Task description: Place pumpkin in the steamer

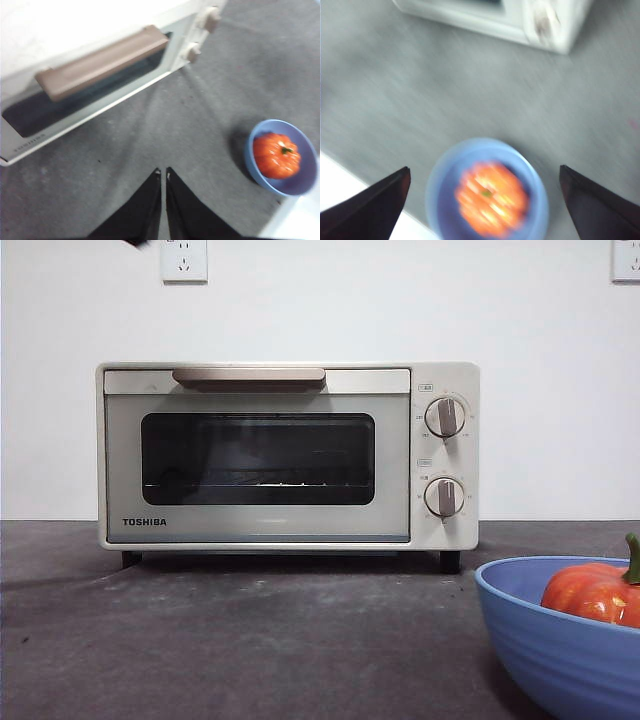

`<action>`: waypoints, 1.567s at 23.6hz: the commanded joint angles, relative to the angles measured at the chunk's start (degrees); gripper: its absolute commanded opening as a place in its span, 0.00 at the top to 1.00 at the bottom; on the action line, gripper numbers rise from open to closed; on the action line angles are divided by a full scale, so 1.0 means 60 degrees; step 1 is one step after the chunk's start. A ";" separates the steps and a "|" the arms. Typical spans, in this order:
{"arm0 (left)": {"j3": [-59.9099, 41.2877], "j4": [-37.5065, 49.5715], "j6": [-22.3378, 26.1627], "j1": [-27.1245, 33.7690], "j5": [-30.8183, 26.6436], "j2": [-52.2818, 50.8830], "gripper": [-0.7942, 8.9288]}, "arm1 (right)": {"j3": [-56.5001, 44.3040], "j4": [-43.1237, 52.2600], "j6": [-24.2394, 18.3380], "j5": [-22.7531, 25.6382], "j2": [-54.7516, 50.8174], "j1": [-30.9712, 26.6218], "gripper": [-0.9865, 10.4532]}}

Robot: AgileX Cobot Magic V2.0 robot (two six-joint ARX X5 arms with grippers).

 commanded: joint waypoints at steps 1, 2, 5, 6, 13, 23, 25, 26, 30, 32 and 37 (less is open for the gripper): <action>0.0798 0.0135 0.0488 -0.0266 -0.0408 0.1096 0.90 | 0.0036 0.0670 0.0699 -0.0543 -0.0284 0.0040 0.51; 0.1118 0.0302 0.0984 -0.0364 -0.0652 0.1610 0.90 | 0.0036 0.0903 0.0809 -0.0546 -0.0404 0.0040 0.51; 0.1333 0.1778 0.2051 -0.0441 -0.0856 0.2579 0.90 | 0.0036 0.1443 0.0838 -0.0539 -0.0466 0.0040 0.51; 0.1333 0.2288 0.2055 -0.0441 -0.0871 0.2809 0.90 | 0.0036 0.1559 0.0856 -0.0539 -0.0466 0.0040 0.51; 0.1333 0.2932 0.2259 -0.0430 -0.0874 0.3723 0.90 | 0.0036 0.1581 0.0878 -0.0532 -0.0466 0.0040 0.51; 0.1333 0.2612 0.2251 -0.0433 -0.0874 0.4087 0.90 | 0.0036 0.1581 0.0882 -0.0532 -0.0466 0.0040 0.51; 0.1333 0.2237 0.2226 -0.0433 -0.0874 0.4087 0.90 | 0.0036 0.1581 0.0882 -0.0535 -0.0466 0.0040 0.51; 0.1330 0.1931 0.2226 -0.0433 -0.0874 0.4087 0.90 | 0.0036 0.1577 0.0882 -0.0532 -0.0466 0.0040 0.51; 0.1239 0.1504 0.2087 -0.0455 -0.0882 0.4036 0.90 | 0.0036 0.1577 0.0882 -0.0532 -0.0466 0.0040 0.51; 0.1118 0.1501 0.1934 -0.0503 -0.0882 0.3945 0.90 | 0.0036 0.1577 0.0885 -0.0532 -0.0466 0.0040 0.51; 0.0138 0.2084 0.1665 -0.0586 -0.0882 0.3304 0.90 | 0.0036 0.1577 0.0885 -0.0510 -0.0466 0.0040 0.51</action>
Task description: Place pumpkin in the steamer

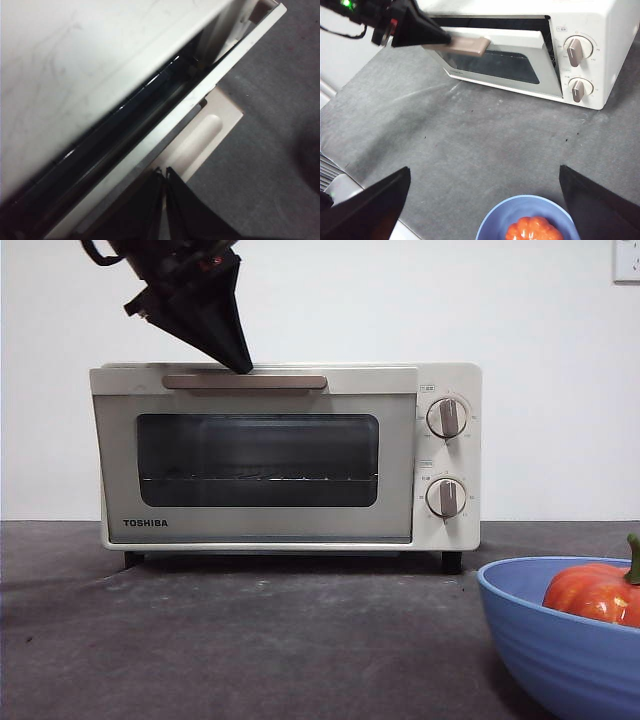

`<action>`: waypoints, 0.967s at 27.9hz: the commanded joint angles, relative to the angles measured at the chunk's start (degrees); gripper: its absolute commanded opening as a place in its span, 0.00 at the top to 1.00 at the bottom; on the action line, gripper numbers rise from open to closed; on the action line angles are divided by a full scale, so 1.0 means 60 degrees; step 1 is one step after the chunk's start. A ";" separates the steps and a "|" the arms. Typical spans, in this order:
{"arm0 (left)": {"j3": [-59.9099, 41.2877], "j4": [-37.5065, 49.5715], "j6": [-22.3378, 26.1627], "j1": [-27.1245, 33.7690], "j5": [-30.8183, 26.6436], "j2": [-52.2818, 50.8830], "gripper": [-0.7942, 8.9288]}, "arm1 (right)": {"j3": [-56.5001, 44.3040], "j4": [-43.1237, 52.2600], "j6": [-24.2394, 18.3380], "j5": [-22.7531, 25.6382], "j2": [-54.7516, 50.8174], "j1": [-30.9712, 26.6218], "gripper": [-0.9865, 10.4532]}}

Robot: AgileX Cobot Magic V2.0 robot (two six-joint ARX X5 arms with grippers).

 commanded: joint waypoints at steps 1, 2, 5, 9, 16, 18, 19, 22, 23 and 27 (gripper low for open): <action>-0.0809 0.0244 -0.0339 -0.0117 -0.0168 -0.0179 0.90 | 0.0036 0.0091 0.0106 0.0000 0.0036 0.0040 0.51; -0.1173 0.0510 -0.0463 -0.0135 -0.0259 -0.0393 0.90 | 0.0036 0.0095 0.0106 0.0000 0.0036 0.0040 0.51; -0.2277 0.1322 -0.0772 -0.0211 -0.0397 -0.0998 0.90 | 0.0036 0.0095 0.0102 0.0000 0.0047 0.0040 0.51; -0.3526 0.2149 -0.1206 -0.0317 -0.0521 -0.1698 0.90 | 0.0036 0.0091 0.0102 0.0007 0.0047 0.0040 0.51; -0.5319 0.3093 -0.1923 -0.0670 -0.0874 -0.2947 0.90 | 0.0036 0.0095 0.0102 0.0044 0.0047 0.0040 0.51; -0.5767 0.3391 -0.2146 -0.0783 -0.0878 -0.3173 0.90 | 0.0036 0.0095 0.0102 0.0047 0.0047 0.0040 0.51; -0.5909 0.3453 -0.2233 -0.0827 -0.0878 -0.3180 0.90 | 0.0036 0.0095 0.0102 0.0047 0.0047 0.0040 0.51; -0.6215 0.3683 -0.2430 -0.0984 -0.0878 -0.3177 0.90 | 0.0036 0.0091 0.0106 0.0047 0.0047 0.0040 0.51; -0.6320 0.3756 -0.2572 -0.1071 -0.0878 -0.3177 0.90 | 0.0036 0.0095 0.0102 0.0047 0.0047 0.0040 0.51; -0.6637 0.3891 -0.2696 -0.1388 -0.1169 -0.3177 0.90 | 0.0036 0.0095 0.0106 0.0047 0.0047 0.0040 0.51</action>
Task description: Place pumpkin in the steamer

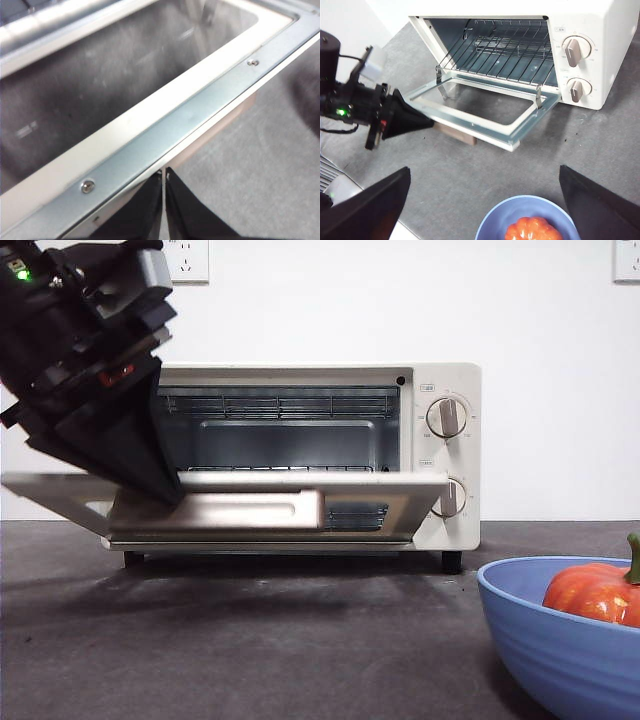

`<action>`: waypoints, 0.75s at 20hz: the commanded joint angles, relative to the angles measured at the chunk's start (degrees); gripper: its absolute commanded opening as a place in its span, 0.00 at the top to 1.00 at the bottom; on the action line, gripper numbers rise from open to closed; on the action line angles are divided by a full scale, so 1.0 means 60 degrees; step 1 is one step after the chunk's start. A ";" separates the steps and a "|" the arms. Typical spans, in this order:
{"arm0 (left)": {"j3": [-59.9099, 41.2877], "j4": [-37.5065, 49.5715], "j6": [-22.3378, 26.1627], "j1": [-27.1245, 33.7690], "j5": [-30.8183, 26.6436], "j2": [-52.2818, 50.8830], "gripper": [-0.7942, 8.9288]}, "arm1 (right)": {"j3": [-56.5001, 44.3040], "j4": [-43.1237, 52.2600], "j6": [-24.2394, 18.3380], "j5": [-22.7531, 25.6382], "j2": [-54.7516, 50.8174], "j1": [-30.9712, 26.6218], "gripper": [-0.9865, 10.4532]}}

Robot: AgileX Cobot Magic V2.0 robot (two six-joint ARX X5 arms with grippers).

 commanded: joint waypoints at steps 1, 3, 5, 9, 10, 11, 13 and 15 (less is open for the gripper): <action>0.0015 0.0229 -0.0109 -0.0171 -0.0219 0.0120 0.90 | 0.0036 0.0095 0.0106 0.0022 0.0047 0.0040 0.51; 0.0000 0.0219 -0.0113 -0.0233 -0.0317 0.0120 0.90 | 0.0036 0.0095 0.0106 0.0018 0.0047 0.0040 0.51; -0.0004 0.0175 -0.0109 -0.0244 -0.0317 0.0120 0.90 | 0.0036 0.0091 0.0106 0.0022 0.0047 0.0040 0.51; 0.0007 0.0029 -0.0106 -0.0350 -0.0193 -0.0127 0.90 | 0.0036 -0.0168 0.0528 0.0007 0.0055 0.0040 0.51; 0.0029 -0.0124 -0.0109 -0.0382 -0.0073 -0.0368 0.90 | 0.0036 -0.0412 0.0823 -0.0004 0.0098 0.0040 0.51; 0.0087 -0.0357 -0.0131 -0.0412 0.0087 -0.0670 0.90 | 0.0036 -0.0747 0.1158 -0.0015 0.0208 0.0040 0.51; 0.0332 -0.1093 -0.0353 -0.0423 0.0259 -0.1366 0.90 | 0.0036 -0.1701 0.1606 -0.0018 0.0514 0.0040 0.51; 0.0674 -0.2055 -0.0415 -0.0423 0.0350 -0.2124 0.90 | 0.0036 -0.2911 0.1734 -0.0011 0.0980 0.0036 0.51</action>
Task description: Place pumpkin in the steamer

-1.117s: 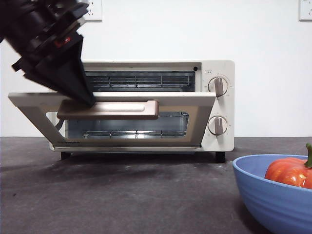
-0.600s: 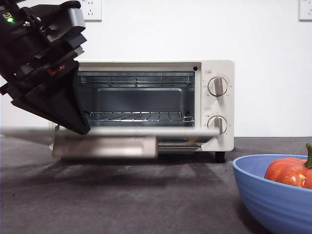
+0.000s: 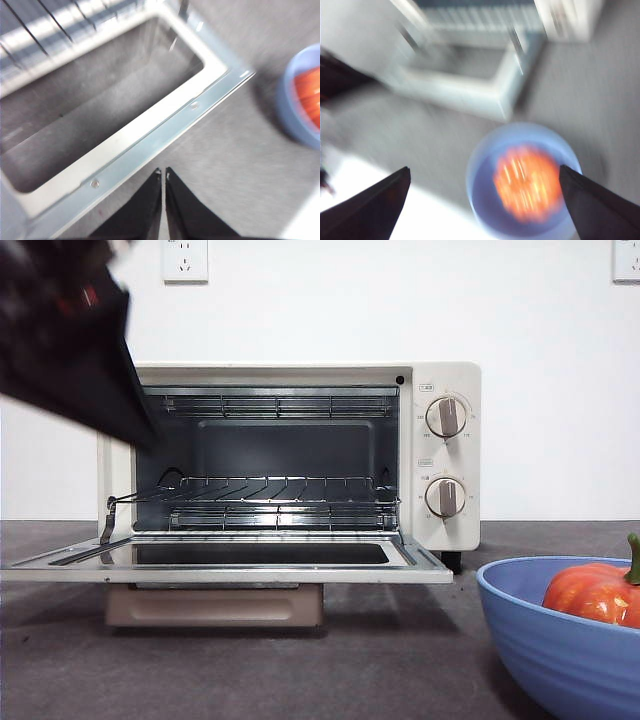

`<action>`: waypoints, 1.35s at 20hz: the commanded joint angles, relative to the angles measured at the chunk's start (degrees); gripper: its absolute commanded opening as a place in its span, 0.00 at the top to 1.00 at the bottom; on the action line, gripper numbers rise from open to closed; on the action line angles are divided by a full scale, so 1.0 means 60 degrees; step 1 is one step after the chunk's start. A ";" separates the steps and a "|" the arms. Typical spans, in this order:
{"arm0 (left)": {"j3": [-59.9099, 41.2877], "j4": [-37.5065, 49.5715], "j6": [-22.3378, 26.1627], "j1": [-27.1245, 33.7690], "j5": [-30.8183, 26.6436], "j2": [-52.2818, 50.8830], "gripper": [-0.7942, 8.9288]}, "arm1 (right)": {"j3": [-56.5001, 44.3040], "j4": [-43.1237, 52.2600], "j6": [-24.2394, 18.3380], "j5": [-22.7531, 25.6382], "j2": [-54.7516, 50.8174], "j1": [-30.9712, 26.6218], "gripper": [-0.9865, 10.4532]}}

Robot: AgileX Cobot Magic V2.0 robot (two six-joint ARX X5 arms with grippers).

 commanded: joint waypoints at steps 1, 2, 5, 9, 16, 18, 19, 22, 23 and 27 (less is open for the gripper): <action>0.0568 -0.1042 -0.0153 -0.0091 0.0208 -0.0750 0.90 | 0.0036 -0.1286 0.0379 0.0051 0.0601 0.0036 0.51; 0.0736 -0.1548 -0.0142 -0.0091 0.0433 -0.1100 0.90 | 0.0018 -0.1723 0.0237 0.0022 0.0878 0.0022 0.51; 0.1177 -0.2830 -0.0066 -0.0091 0.0743 -0.2029 0.90 | -0.0230 -0.2251 -0.0346 0.0044 0.1698 -0.0302 0.51; 0.1381 -0.3716 -0.0022 -0.0091 0.0998 -0.2801 0.90 | -0.1082 -0.1668 -0.0929 0.0073 0.2459 -0.1056 0.51; 0.1413 -0.4335 -0.0022 -0.0087 0.0998 -0.3592 0.90 | -0.1719 -0.0506 -0.0980 -0.0259 0.3333 -0.2160 0.54; 0.1417 -0.4350 -0.0036 -0.0087 0.0994 -0.3716 0.90 | -0.1719 -0.0415 -0.0809 -0.0270 0.3512 -0.2229 0.55; 0.1417 -0.4342 -0.0047 -0.0087 0.0994 -0.3781 0.90 | -0.1719 -0.0412 -0.0703 -0.0230 0.3654 -0.2229 0.57; 0.1417 -0.4339 -0.0051 -0.0087 0.0994 -0.3850 0.90 | -0.1719 -0.0532 -0.0601 -0.0073 0.3770 -0.2237 0.60; 0.1417 -0.4339 -0.0051 -0.0087 0.0994 -0.3854 0.90 | -0.1719 -0.0601 -0.0729 -0.0073 0.3763 -0.2237 0.60; 0.1417 -0.4299 -0.0047 -0.0087 0.0994 -0.3858 0.90 | -0.1297 -0.0659 -0.1880 -0.1279 0.3279 -0.1993 0.60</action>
